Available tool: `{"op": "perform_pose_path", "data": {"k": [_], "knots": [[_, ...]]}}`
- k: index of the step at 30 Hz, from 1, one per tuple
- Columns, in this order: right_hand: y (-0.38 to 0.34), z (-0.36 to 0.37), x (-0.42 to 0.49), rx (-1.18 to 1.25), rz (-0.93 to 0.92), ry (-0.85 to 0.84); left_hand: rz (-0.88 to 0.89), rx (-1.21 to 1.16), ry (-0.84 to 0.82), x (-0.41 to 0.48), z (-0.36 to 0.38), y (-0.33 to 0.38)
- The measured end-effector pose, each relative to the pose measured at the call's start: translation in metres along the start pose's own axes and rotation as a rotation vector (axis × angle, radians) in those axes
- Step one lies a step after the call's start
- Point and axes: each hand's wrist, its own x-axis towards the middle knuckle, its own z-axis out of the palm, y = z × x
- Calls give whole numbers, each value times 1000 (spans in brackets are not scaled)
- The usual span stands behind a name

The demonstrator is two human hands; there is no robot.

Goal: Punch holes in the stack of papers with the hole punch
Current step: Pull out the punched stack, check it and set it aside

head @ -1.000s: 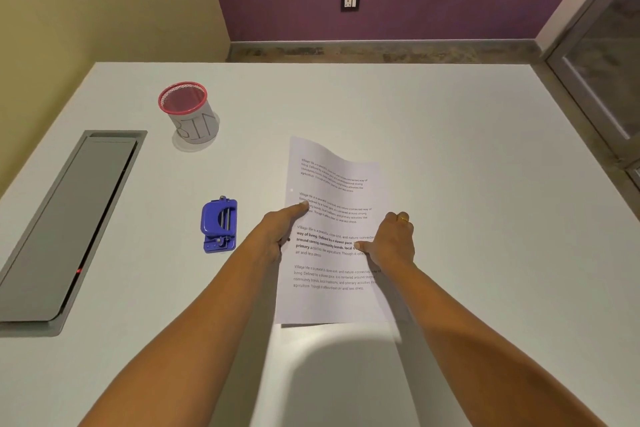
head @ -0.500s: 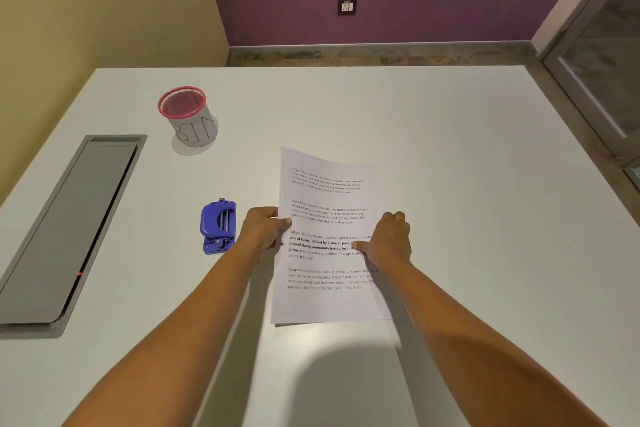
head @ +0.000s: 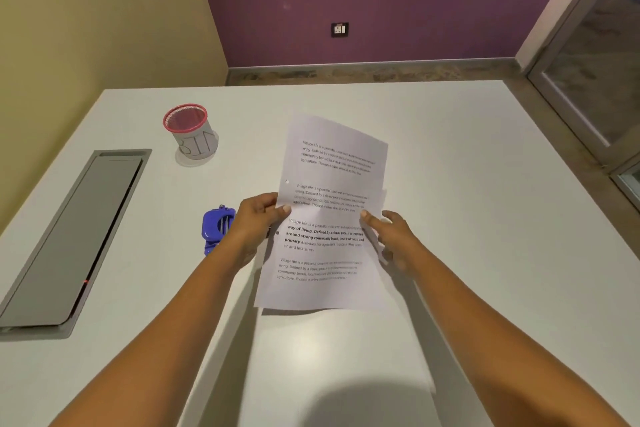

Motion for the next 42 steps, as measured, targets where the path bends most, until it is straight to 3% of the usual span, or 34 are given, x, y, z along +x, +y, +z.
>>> {"op": "perform_pose_path", "data": {"k": [5, 14, 19, 24, 30, 38, 42], "knots": [[-12, -13, -26, 230, -40, -113, 110, -14, -17, -16, 0, 22], [-31, -29, -63, 153, -583, 190, 310, -55, 207, -33, 4, 37], [-23, -26, -78, 164, -730, 188, 360, -81, 251, -42, 10, 30], [-1, -22, -78, 107, -688, 157, 283, -46, 269, -46, 18, 8], [21, -20, -67, -192, -499, 248, 111, 152, 221, -45, 23, -19], [11, -19, -73, -185, -536, 277, 154, 218, 258, -42, 19, -10], [20, -19, -75, -284, -473, 247, 94, 289, 207, -44, 17, -18]]}}
